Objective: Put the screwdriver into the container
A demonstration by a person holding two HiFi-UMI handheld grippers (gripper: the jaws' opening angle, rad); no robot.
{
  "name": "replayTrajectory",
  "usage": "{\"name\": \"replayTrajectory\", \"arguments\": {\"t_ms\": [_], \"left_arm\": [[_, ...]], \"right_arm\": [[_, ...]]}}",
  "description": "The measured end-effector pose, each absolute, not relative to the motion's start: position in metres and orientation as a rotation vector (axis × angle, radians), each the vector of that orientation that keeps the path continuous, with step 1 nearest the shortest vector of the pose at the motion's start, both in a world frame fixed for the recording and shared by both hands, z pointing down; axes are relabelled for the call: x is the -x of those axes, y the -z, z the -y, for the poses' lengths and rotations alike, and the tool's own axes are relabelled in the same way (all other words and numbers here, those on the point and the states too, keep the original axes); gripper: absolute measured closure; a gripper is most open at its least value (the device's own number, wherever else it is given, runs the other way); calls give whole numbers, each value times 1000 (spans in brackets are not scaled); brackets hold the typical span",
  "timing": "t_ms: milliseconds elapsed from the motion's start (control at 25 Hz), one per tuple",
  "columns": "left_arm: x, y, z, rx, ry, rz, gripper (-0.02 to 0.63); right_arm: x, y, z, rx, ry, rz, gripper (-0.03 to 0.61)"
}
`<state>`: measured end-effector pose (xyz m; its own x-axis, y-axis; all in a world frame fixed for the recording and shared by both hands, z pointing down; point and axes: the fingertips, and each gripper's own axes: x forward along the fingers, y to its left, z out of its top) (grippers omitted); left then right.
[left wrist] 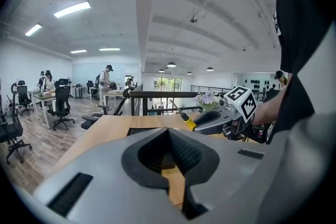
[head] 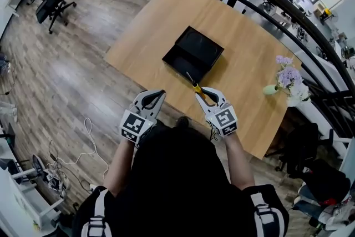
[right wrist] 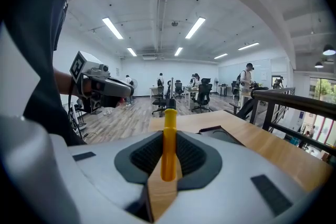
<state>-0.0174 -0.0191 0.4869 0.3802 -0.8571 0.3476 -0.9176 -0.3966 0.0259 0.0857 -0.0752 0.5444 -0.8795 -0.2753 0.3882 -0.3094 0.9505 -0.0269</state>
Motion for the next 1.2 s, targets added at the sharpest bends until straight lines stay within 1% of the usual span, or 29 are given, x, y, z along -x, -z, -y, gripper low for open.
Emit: {"name": "replayTrajectory", "arguments": {"t_ms": [560, 960, 1200], "left_arm": [[21, -493, 17, -2461, -440, 1507, 592], [13, -490, 64, -2601, -438, 1324, 592], [32, -497, 79, -2604, -458, 1257, 591]], "right_arm": [[-86, -545, 70, -505, -140, 2704, 491], [-103, -551, 88, -679, -188, 2623, 491], [-84, -547, 103, -721, -214, 2603, 491]]}}
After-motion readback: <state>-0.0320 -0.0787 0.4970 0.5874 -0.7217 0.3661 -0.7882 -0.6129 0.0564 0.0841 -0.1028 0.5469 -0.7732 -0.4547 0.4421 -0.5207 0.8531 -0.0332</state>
